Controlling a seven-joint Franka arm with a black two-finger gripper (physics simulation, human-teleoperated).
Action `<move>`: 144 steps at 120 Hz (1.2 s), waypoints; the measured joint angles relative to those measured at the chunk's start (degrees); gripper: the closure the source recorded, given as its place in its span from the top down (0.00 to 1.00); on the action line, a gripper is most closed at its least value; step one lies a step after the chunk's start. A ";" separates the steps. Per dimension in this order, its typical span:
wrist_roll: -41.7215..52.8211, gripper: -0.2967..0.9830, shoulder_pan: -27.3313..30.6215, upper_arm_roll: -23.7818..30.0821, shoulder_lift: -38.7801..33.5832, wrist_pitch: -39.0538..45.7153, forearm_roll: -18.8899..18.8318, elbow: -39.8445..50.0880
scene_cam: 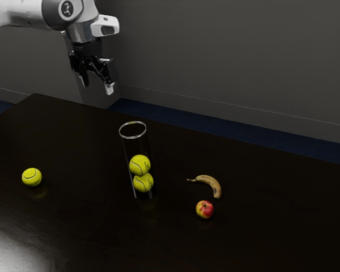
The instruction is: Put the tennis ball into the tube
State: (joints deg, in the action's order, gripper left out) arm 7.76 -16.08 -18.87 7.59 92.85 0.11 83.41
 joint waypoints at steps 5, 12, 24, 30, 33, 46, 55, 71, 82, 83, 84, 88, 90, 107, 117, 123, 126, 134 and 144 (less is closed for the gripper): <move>-0.01 0.76 0.06 0.04 -0.11 0.01 -0.06 0.13; -0.02 0.76 -0.12 -0.09 -2.03 -0.08 -0.10 2.55; -0.17 0.75 3.22 -0.52 -4.91 0.95 -0.09 11.08; -0.39 0.75 6.84 -0.59 -5.15 2.44 0.10 15.93; -0.50 0.76 8.86 -0.60 -5.10 3.37 0.24 18.07; -0.92 0.76 17.29 -0.65 -3.97 8.10 1.20 25.59; -1.10 0.76 20.57 -0.66 -1.28 11.25 2.29 27.84; -1.17 0.76 22.01 -0.71 2.93 15.30 3.46 29.07; -0.38 0.76 23.03 -2.55 4.06 18.53 5.03 31.07; -0.30 0.76 23.11 -2.73 4.09 18.76 5.12 31.16; -0.20 0.76 23.16 -2.93 4.13 18.99 5.21 31.23; 0.16 0.76 23.35 -3.51 4.28 19.79 5.51 31.40; 0.35 0.76 23.44 -3.71 4.38 20.18 5.63 31.44; 1.88 0.76 24.16 -4.94 6.11 22.59 6.13 31.63; 3.10 0.76 24.53 -5.33 7.08 23.92 5.96 31.65; 3.91 0.76 24.85 -5.42 7.28 24.73 5.91 31.57; 4.29 0.76 24.93 -5.44 7.30 25.13 5.89 31.47; 5.24 0.76 25.34 -5.46 7.74 26.61 5.94 31.32; 6.29 0.76 26.24 -5.47 9.12 28.47 6.16 31.00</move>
State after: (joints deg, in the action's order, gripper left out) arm 14.04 10.16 -24.34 16.70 121.32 6.27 114.41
